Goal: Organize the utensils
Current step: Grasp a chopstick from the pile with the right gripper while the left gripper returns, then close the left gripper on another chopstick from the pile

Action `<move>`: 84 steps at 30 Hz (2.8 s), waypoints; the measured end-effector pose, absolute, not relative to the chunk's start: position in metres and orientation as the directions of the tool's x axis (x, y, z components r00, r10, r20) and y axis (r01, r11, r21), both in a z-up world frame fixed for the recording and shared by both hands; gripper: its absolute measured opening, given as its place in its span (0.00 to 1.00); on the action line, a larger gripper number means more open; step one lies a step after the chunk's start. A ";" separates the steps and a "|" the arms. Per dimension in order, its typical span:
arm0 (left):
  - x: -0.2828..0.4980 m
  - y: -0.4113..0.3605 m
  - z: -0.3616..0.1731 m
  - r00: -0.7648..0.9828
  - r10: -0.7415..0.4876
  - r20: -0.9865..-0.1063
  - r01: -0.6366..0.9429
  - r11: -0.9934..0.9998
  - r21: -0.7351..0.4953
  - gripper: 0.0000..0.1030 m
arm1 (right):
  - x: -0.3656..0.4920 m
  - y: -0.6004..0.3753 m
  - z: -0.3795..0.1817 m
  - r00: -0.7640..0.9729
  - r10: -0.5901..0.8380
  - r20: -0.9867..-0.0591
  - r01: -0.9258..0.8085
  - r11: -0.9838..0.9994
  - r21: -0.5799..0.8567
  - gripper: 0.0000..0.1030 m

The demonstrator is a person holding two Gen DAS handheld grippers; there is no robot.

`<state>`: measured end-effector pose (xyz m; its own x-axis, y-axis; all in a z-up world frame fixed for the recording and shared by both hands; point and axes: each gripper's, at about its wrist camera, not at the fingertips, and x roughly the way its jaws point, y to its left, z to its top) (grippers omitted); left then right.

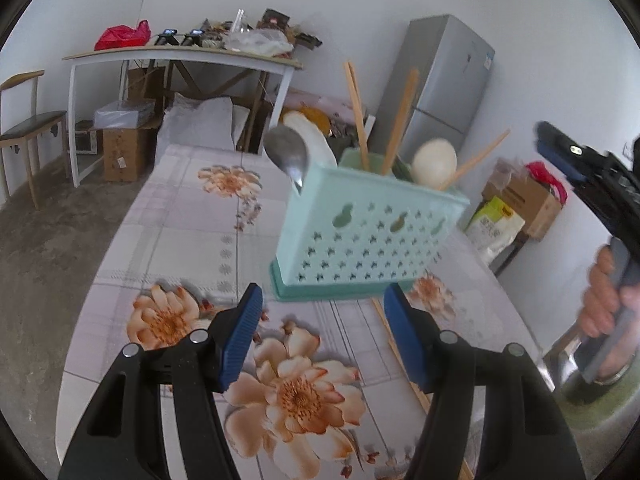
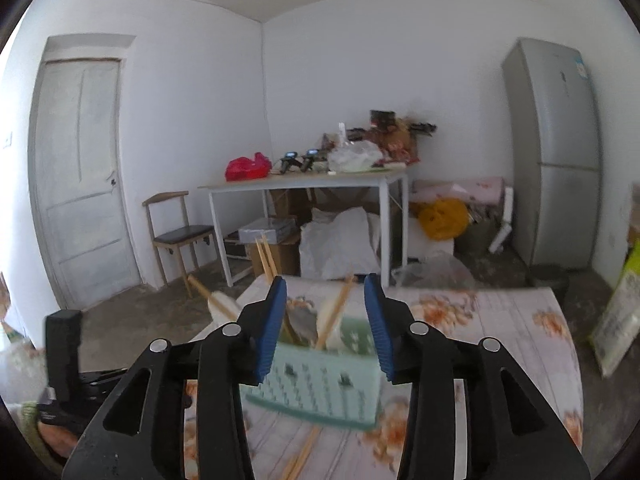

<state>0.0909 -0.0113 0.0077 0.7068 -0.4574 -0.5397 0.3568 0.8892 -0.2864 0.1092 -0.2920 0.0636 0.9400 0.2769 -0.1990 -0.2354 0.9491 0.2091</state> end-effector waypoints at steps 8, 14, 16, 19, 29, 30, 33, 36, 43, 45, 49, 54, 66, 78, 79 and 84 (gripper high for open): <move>0.090 -0.028 -0.015 0.641 -0.449 -0.622 0.384 0.890 -0.246 0.61 | 0.078 -0.314 0.017 0.898 0.260 -0.356 -0.123 0.923 0.364 0.44; 0.086 -0.043 -0.032 0.591 -0.452 -0.669 0.420 0.880 -0.223 0.63 | 0.084 -0.280 -0.052 0.714 0.427 -0.555 -0.115 0.854 0.508 0.40; 0.085 -0.047 -0.036 0.574 -0.452 -0.683 0.428 0.876 -0.221 0.63 | 0.079 -0.265 -0.069 0.661 0.465 -0.589 -0.125 0.842 0.525 0.36; 0.083 -0.050 -0.039 0.560 -0.454 -0.693 0.438 0.872 -0.217 0.63 | 0.084 -0.244 -0.085 0.602 0.483 -0.636 -0.129 0.845 0.519 0.28; 0.082 -0.054 -0.038 0.558 -0.449 -0.698 0.450 0.870 -0.200 0.65 | 0.092 -0.224 -0.107 0.544 0.470 -0.695 -0.134 0.867 0.481 0.12; 0.081 -0.054 -0.038 0.557 -0.449 -0.698 0.450 0.870 -0.201 0.66 | 0.092 -0.223 -0.106 0.548 0.465 -0.695 -0.136 0.870 0.475 0.11; 0.082 -0.057 -0.038 0.554 -0.451 -0.700 0.454 0.868 -0.200 0.66 | 0.093 -0.222 -0.106 0.554 0.457 -0.696 -0.133 0.874 0.468 0.10; 0.082 -0.059 -0.038 0.549 -0.452 -0.703 0.462 0.865 -0.195 0.66 | 0.094 -0.223 -0.108 0.558 0.458 -0.692 -0.126 0.871 0.474 0.10; 0.081 -0.066 -0.039 0.540 -0.455 -0.708 0.479 0.858 -0.186 0.66 | 0.089 -0.236 -0.106 0.576 0.457 -0.677 -0.103 0.863 0.495 0.09; 0.081 -0.068 -0.040 0.538 -0.455 -0.709 0.483 0.856 -0.183 0.66 | 0.089 -0.237 -0.106 0.576 0.455 -0.679 -0.104 0.865 0.491 0.09; 0.080 -0.073 -0.039 0.535 -0.454 -0.713 0.494 0.852 -0.172 0.66 | 0.087 -0.236 -0.109 0.568 0.450 -0.690 -0.117 0.873 0.473 0.09; 0.079 -0.081 -0.040 0.529 -0.449 -0.720 0.507 0.848 -0.156 0.66 | 0.086 -0.233 -0.106 0.584 0.404 -0.704 -0.118 0.900 0.419 0.08; 0.070 -0.117 -0.047 0.479 -0.423 -0.769 0.589 0.805 -0.076 0.66 | 0.085 -0.264 -0.112 0.619 0.333 -0.712 -0.016 0.911 0.412 0.06; 0.064 -0.148 -0.061 0.434 -0.359 -0.826 0.639 0.769 0.002 0.53 | 0.078 -0.280 -0.116 0.638 0.332 -0.695 0.024 0.894 0.448 0.06; 0.065 -0.149 -0.061 0.438 -0.357 -0.825 0.636 0.772 0.004 0.52 | 0.078 -0.282 -0.116 0.639 0.332 -0.694 0.025 0.893 0.450 0.06; 0.069 -0.150 -0.062 0.453 -0.338 -0.825 0.616 0.788 0.015 0.37 | 0.076 -0.287 -0.118 0.642 0.345 -0.685 0.030 0.881 0.471 0.06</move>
<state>0.0687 -0.1495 -0.0619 0.4530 -0.3384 -0.8248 0.6157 0.7878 0.0149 0.0755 -0.2868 -0.1180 0.6418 0.3447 -0.6850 0.0297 0.8814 0.4715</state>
